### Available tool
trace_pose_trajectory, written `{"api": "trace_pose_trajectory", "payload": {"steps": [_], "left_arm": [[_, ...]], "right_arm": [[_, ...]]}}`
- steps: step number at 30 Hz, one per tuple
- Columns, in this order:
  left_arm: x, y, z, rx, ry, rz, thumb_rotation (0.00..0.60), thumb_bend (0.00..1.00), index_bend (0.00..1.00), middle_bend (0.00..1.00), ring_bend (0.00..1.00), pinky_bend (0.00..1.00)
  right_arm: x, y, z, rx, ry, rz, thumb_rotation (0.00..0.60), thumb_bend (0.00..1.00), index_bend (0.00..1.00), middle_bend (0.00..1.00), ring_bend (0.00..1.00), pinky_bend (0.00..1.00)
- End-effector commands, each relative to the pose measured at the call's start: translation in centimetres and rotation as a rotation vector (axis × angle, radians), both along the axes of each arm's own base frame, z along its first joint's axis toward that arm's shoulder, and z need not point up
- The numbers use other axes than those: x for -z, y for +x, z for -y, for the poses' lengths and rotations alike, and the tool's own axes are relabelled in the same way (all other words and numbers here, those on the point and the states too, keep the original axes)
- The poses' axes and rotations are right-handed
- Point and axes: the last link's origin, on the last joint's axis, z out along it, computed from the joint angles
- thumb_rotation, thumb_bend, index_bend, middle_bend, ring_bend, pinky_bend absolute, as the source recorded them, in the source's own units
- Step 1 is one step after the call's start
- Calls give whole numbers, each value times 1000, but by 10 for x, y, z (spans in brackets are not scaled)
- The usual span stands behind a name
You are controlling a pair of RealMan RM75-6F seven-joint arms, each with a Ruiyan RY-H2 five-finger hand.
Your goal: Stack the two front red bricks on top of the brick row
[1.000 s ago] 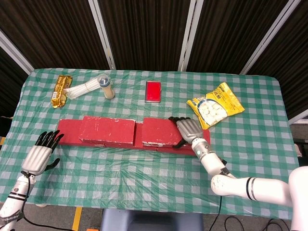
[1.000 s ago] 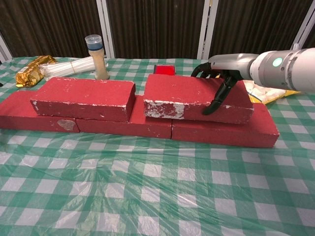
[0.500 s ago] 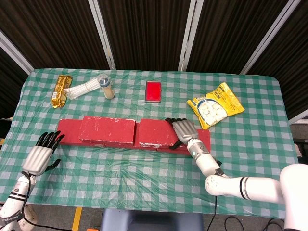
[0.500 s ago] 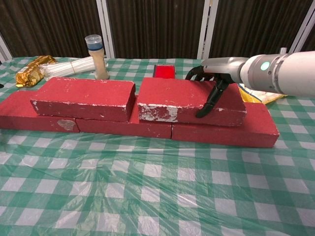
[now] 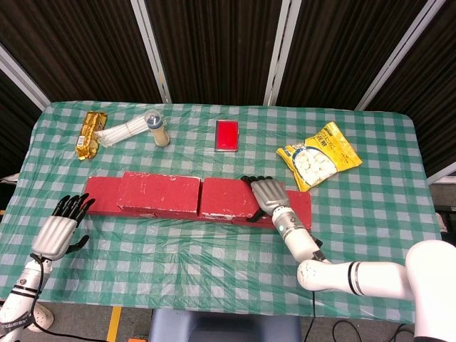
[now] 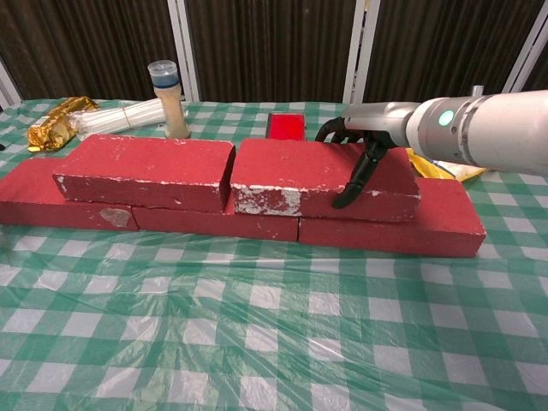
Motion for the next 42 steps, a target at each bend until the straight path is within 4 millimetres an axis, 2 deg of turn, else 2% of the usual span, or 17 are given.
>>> {"api": "trace_pose_trajectory", "payload": {"steps": [1,4,9,19,25,32,35,39,42], "left_arm": [[1,1,0,2,-3,-1,600,323,0,0,0,11],[1,1,1,4,-4,-2,600,322,0,0,0,12],[0,1,1,6,-2,2,600,324,0,0,0,12],[-2,1,1,6,0,6,600,323,0,0,0,12],[-2,0,1,5,-2,7,600,324,0,0,0,12],[-2,0,1,1,-2,9,600,323,0,0,0,12],[-2,0,0,0,-2,9,600,323,0,0,0,12],[-2,-1,0,-2,-4,10,600,324,0,0,0,11],[-2,-1,0,-2,-4,11,600,323,0,0,0,12]], "right_arm": [[2,1,-2,13,8,-24,600,135,312,335,245,434],[3,3,-2,20,12,-27,600,135,252,278,196,405],[6,4,-2,21,12,-18,600,135,92,206,148,386],[6,9,-1,18,-10,-2,600,136,37,189,139,383],[8,10,-2,16,-2,1,600,136,0,147,113,377],[10,10,-2,21,10,3,600,135,0,36,9,239],[11,11,-2,21,14,6,600,130,0,2,0,155],[10,11,-2,25,10,2,600,69,0,0,0,28],[9,11,-2,29,7,1,600,39,0,0,0,3]]}}
